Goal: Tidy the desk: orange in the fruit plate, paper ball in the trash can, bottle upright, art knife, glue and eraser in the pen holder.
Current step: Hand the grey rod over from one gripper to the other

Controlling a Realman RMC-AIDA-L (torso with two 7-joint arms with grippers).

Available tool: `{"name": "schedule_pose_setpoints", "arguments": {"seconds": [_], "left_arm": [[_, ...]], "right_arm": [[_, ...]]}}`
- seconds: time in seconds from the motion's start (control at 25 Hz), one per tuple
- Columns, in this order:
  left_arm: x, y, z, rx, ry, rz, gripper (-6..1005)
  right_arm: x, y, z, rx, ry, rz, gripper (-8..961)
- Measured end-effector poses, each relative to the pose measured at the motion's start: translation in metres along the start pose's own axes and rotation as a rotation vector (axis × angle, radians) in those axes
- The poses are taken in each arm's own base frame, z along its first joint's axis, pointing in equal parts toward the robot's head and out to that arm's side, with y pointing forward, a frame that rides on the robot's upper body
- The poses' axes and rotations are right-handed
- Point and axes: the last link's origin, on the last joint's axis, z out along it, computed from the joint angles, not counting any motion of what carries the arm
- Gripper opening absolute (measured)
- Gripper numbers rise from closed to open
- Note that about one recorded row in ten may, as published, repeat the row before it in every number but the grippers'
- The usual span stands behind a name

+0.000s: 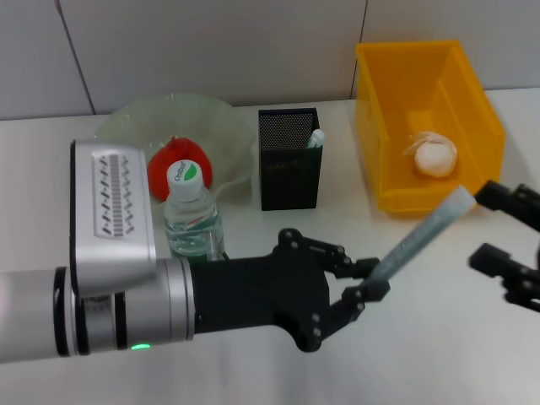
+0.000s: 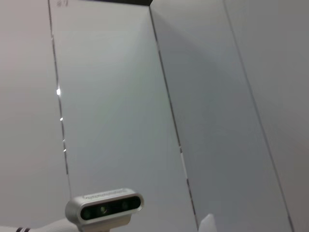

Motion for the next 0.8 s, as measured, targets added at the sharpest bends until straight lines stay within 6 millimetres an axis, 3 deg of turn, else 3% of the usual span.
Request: {"name": "schedule_pose_setpoints", "arguments": {"seconds": [0.4,0.8], "left_arm": [[-0.007,0.000,0.004,-0.061,-0.011,0.009,169],[-0.006,-0.001,0.005,-0.065,-0.013,0.002,168]], "right_arm": [[0.009,-0.007,0.029,-0.114,0.093,0.027,665],[0.010,-0.010,0.035,-0.145,0.123,0.035,652]]}}
